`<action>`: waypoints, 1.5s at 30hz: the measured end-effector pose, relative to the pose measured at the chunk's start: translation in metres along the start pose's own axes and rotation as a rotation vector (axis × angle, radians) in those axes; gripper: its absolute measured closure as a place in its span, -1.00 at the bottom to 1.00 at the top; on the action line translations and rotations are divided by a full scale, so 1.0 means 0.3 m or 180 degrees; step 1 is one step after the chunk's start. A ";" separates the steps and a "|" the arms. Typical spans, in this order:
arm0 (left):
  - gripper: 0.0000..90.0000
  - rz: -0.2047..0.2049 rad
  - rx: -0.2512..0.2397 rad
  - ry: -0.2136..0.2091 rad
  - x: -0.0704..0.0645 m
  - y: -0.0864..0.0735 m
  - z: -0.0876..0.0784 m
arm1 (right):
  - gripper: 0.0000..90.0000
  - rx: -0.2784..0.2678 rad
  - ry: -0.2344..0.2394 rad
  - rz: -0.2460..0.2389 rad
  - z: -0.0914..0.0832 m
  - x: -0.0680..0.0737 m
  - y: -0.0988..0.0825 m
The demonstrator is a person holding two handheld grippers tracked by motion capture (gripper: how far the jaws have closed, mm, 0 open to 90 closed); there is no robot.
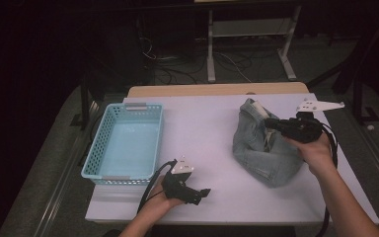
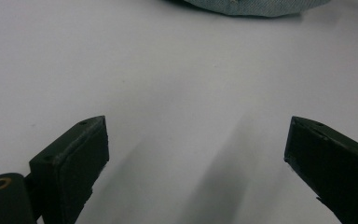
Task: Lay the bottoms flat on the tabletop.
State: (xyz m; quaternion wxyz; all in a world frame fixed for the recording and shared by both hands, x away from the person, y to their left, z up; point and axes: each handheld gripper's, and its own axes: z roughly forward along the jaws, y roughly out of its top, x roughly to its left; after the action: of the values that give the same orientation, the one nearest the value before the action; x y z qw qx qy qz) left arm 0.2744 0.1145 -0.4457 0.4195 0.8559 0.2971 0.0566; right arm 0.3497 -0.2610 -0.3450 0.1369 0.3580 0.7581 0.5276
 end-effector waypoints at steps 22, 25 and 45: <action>-0.86 -0.0014 -0.0015 -0.0005 0.001 0.001 -0.002 | 0.50 -0.0044 0.0049 0.0045 -0.006 0.014 0.004; -0.86 -0.0004 -0.0006 -0.0004 -0.001 0.000 -0.005 | 0.49 0.0082 0.0034 0.0092 -0.003 0.005 -0.026; -0.86 -0.0013 -0.0020 -0.0005 0.001 0.000 -0.009 | 0.62 0.0723 -0.0138 0.0123 0.072 0.004 -0.164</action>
State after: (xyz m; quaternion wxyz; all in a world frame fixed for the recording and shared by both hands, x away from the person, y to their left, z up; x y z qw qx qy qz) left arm 0.2737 0.1165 -0.4442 0.4225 0.8540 0.2983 0.0560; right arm 0.3418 -0.2541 -0.3979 0.1017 0.3971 0.8028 0.4330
